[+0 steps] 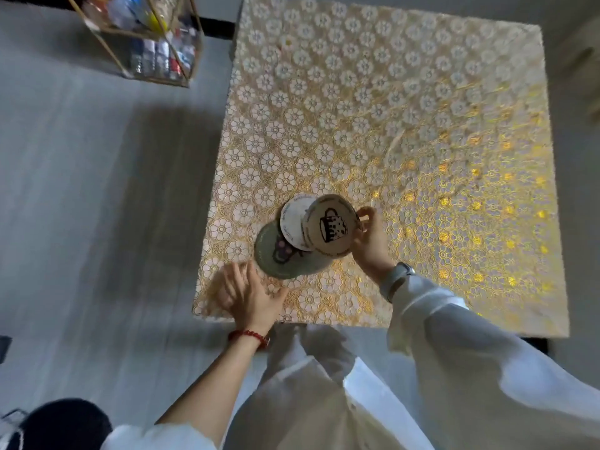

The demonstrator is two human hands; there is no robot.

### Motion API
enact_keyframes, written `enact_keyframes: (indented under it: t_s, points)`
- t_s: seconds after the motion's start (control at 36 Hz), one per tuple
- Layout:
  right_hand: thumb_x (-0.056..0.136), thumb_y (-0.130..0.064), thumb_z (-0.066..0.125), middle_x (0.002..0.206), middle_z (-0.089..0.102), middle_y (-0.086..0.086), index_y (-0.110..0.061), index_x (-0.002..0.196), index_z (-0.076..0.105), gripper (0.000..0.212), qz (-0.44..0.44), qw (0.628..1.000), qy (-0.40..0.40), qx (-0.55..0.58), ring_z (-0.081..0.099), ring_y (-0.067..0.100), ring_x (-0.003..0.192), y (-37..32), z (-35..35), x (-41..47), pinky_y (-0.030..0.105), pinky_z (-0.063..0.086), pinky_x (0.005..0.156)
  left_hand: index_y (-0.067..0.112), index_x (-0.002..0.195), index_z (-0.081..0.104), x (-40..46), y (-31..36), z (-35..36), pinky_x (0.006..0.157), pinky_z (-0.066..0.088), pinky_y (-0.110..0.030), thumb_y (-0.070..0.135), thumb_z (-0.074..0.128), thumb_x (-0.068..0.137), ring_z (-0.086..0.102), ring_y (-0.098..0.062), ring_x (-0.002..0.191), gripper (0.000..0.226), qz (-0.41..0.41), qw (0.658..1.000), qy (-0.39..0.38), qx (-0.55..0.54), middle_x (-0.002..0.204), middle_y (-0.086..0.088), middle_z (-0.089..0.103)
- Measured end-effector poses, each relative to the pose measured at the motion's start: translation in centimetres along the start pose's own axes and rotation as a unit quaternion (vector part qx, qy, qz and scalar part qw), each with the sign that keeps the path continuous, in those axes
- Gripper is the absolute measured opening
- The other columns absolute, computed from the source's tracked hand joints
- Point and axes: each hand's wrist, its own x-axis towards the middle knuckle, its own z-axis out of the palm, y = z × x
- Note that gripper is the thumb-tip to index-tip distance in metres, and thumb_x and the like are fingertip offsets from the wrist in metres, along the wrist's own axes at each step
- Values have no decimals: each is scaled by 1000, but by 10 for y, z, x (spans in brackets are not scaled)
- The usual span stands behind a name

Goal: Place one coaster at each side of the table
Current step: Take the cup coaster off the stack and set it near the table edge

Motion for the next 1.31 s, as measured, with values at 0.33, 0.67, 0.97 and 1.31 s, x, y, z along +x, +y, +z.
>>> enact_keyframes:
  t_s: [0.33, 0.67, 0.97, 1.31]
  points:
    - [89, -1, 44, 108, 58, 19, -6, 107, 47, 19, 76, 990, 2, -119, 58, 27, 88, 72, -102, -29, 36, 57, 67, 15, 132, 35, -31, 68, 40, 110, 20, -54, 37, 62, 79, 20, -32, 136, 64, 197, 980, -10, 23, 149, -13, 20]
    - [90, -8, 45, 106, 62, 19, -3, 107, 46, 17, 35, 995, 7, -94, 62, 33, 88, 101, -112, -17, 39, 56, 66, 12, 131, 37, -55, 101, 88, 108, 23, -42, 27, 63, 80, 27, -26, 129, 60, 220, 974, -55, 23, 142, -11, 32]
    - [87, -27, 44, 103, 67, 12, -14, 108, 55, 27, 65, 962, -94, -249, 63, 31, 85, 131, -114, -57, 38, 54, 74, 14, 134, 32, -71, 112, 122, 107, 25, -58, 29, 69, 73, 22, -34, 129, 73, 170, 985, -1, 19, 143, -14, 28]
    - [87, -18, 45, 137, 37, 9, -21, 138, 23, 55, -196, 885, -197, -374, 34, 25, 123, 139, -114, -29, 45, 36, 103, 6, 138, 21, -75, 90, 132, 106, 17, -57, 66, 73, 45, 15, -33, 138, 122, 137, 978, 39, 152, 150, -16, 21]
